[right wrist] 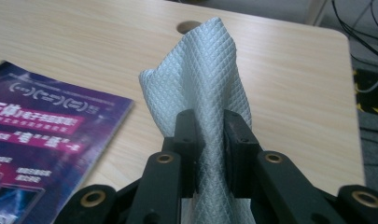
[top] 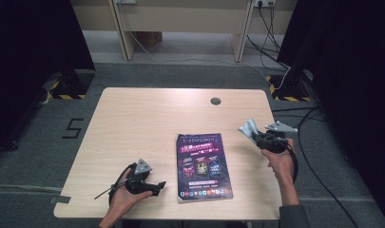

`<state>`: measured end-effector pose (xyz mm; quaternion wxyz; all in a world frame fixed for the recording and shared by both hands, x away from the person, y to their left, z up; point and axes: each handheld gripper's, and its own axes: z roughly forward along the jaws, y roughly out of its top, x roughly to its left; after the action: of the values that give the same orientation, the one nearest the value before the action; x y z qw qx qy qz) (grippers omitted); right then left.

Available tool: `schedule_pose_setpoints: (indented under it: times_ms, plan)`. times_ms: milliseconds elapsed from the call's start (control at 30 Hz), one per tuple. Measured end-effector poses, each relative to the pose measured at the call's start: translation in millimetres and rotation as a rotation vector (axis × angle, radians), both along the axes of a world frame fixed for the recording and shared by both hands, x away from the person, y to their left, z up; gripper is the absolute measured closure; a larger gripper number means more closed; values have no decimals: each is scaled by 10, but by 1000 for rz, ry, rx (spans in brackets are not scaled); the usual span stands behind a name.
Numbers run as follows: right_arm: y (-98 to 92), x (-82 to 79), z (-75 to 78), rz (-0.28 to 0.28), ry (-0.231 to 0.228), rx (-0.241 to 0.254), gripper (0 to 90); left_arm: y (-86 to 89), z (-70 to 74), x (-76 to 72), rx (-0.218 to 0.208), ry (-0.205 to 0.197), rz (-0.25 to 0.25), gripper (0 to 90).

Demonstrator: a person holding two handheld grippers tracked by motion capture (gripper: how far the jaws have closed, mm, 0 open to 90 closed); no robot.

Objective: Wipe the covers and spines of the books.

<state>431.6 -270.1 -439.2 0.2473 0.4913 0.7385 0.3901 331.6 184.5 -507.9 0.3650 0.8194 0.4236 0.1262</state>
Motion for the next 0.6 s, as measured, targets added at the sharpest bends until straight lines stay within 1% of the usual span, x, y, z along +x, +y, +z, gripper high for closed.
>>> schedule_pose_setpoints:
  times_ms: [133,267,367,467,533,600]
  plan:
    - [-147,-29,-52,-30,20,-7,777,1,-1,0,0,1,0,183]
    - [-221,-25,-125,-51,43,-10,776,2,1,-3,0,1,0,183]
    - [-227,-21,-150,-52,53,-28,776,5,2,-1,-1,1,2,183]
    - [-214,-19,-146,-49,52,-25,776,4,0,-1,1,2,1,182]
    - [-210,-20,-162,-43,58,-33,776,2,1,-2,0,1,1,183]
    - [-206,-15,-183,-45,62,-28,775,3,-1,-1,-1,2,0,183]
